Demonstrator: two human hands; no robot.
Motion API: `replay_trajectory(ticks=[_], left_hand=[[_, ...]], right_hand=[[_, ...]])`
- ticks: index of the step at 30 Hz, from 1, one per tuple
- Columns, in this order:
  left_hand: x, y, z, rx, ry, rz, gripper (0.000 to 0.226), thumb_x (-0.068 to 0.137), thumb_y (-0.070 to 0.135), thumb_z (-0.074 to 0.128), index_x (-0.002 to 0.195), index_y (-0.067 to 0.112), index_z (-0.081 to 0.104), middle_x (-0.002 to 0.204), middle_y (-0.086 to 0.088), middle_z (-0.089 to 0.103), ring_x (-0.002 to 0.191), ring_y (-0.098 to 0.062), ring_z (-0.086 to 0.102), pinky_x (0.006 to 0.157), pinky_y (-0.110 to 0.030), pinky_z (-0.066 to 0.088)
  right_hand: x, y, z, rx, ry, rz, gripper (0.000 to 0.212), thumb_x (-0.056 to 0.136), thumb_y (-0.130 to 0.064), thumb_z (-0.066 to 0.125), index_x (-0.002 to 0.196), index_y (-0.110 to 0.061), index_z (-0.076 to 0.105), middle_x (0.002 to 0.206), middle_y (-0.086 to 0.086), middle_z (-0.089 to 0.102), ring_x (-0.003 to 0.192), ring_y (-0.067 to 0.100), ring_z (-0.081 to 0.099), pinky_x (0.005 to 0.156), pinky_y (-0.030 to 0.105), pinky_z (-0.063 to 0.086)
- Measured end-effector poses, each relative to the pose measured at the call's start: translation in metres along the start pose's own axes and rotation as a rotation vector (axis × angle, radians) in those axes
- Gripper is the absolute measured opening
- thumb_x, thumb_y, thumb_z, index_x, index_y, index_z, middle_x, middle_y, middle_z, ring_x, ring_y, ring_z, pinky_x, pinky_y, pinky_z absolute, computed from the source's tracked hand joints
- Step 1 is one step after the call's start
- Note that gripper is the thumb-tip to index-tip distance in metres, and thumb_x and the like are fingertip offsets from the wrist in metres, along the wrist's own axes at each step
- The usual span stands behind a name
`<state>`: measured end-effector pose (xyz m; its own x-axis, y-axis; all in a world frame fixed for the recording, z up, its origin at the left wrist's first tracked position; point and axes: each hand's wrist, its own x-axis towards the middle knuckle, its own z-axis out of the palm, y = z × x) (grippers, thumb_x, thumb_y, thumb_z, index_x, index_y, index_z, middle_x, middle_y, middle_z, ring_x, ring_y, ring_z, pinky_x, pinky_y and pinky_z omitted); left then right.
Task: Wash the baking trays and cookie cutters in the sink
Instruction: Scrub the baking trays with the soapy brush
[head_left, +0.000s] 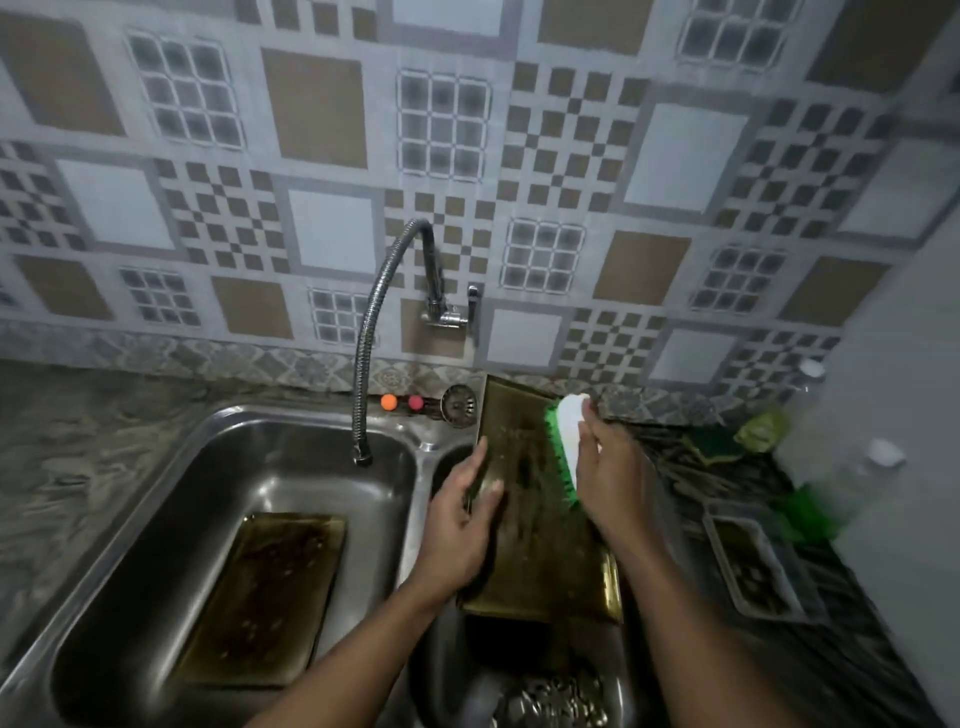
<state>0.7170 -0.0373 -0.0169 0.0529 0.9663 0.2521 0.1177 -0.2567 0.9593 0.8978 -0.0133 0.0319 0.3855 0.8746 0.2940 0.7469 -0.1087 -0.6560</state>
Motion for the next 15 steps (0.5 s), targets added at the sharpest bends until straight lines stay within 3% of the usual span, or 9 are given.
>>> replay_trajectory(ticks=[4, 6, 9, 12, 15], left_hand=[[0.007, 0.016, 0.011, -0.029, 0.018, 0.025, 0.04, 0.104, 0.013, 0.041, 0.143, 0.015, 0.043, 0.142, 0.01, 0.05, 0.131, 0.008, 0.043, 0.104, -0.005, 0.03], [0.011, 0.018, 0.009, -0.074, 0.059, 0.004, 0.037, 0.105, 0.009, 0.034, 0.141, 0.015, 0.043, 0.135, 0.014, 0.052, 0.124, 0.016, 0.046, 0.099, -0.002, 0.032], [0.014, 0.013, 0.001, -0.07, 0.128, -0.022, 0.039, 0.105, 0.017, 0.034, 0.143, 0.013, 0.041, 0.133, 0.018, 0.052, 0.121, 0.02, 0.045, 0.098, -0.002, 0.033], [0.011, 0.008, -0.001, -0.082, 0.118, -0.025, 0.049, 0.101, 0.031, 0.036, 0.144, 0.009, 0.045, 0.141, 0.016, 0.05, 0.132, 0.005, 0.044, 0.108, -0.011, 0.034], [0.011, 0.014, 0.009, -0.066, 0.084, -0.014, 0.043, 0.105, 0.029, 0.035, 0.144, 0.015, 0.042, 0.146, 0.005, 0.047, 0.132, 0.011, 0.04, 0.108, -0.008, 0.03]], right_hand=[[-0.03, -0.04, 0.021, 0.13, -0.031, -0.109, 0.039, 0.1, -0.033, 0.045, 0.138, -0.034, 0.05, 0.101, 0.0, 0.062, 0.089, 0.017, 0.06, 0.07, 0.027, 0.046], [-0.055, -0.048, 0.027, 0.159, -0.059, -0.132, 0.039, 0.099, -0.036, 0.046, 0.137, -0.04, 0.049, 0.099, -0.001, 0.062, 0.089, 0.018, 0.06, 0.073, 0.032, 0.046], [-0.073, -0.031, 0.016, 0.109, -0.04, -0.151, 0.038, 0.098, -0.031, 0.052, 0.134, -0.04, 0.052, 0.107, -0.002, 0.065, 0.094, 0.018, 0.063, 0.073, 0.029, 0.046], [-0.06, -0.002, 0.002, 0.06, 0.004, -0.089, 0.037, 0.099, -0.029, 0.051, 0.135, -0.037, 0.052, 0.106, 0.001, 0.067, 0.093, 0.02, 0.065, 0.066, 0.027, 0.043], [-0.046, -0.004, 0.007, 0.097, 0.073, -0.009, 0.036, 0.099, -0.032, 0.05, 0.135, -0.035, 0.053, 0.104, -0.001, 0.068, 0.09, 0.017, 0.064, 0.065, 0.027, 0.042]])
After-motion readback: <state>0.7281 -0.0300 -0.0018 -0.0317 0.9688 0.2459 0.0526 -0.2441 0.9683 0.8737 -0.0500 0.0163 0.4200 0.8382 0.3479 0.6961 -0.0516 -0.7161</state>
